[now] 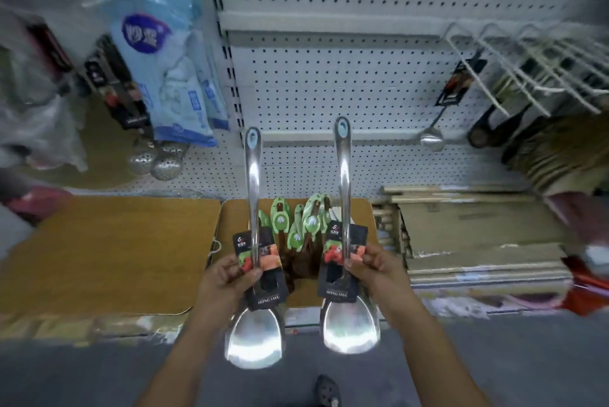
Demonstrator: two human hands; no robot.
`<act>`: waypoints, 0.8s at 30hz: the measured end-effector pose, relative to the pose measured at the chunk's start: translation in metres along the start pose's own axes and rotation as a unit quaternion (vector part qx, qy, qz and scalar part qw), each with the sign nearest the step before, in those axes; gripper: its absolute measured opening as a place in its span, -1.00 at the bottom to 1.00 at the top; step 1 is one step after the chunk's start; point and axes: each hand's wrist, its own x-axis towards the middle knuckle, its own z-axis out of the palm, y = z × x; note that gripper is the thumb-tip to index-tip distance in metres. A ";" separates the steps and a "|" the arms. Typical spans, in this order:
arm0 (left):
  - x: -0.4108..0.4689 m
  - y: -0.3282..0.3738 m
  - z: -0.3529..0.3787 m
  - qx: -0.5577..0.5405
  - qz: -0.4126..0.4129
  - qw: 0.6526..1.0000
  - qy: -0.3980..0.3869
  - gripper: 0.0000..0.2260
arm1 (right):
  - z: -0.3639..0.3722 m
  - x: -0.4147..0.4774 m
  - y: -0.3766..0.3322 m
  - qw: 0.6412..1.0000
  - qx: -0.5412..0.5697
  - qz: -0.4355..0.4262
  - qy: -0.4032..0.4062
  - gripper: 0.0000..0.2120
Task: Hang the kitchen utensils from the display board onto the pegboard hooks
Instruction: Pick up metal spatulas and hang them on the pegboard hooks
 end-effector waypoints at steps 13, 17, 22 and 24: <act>-0.074 0.038 0.073 0.102 0.073 0.984 -0.130 -0.67 | -0.058 -0.141 -0.029 0.984 0.089 -0.098 0.122 -0.65; -0.092 0.035 0.110 0.106 0.069 0.974 -0.186 -0.70 | -0.092 -0.170 -0.025 0.977 0.102 -0.111 0.149 -0.72; -0.113 0.018 0.169 0.125 0.080 0.962 -0.229 -0.61 | -0.142 -0.198 -0.017 0.970 0.112 -0.131 0.171 -0.72; -0.119 0.008 0.194 0.138 0.085 0.959 -0.231 -0.53 | -0.167 -0.209 -0.014 0.968 0.121 -0.130 0.179 -0.73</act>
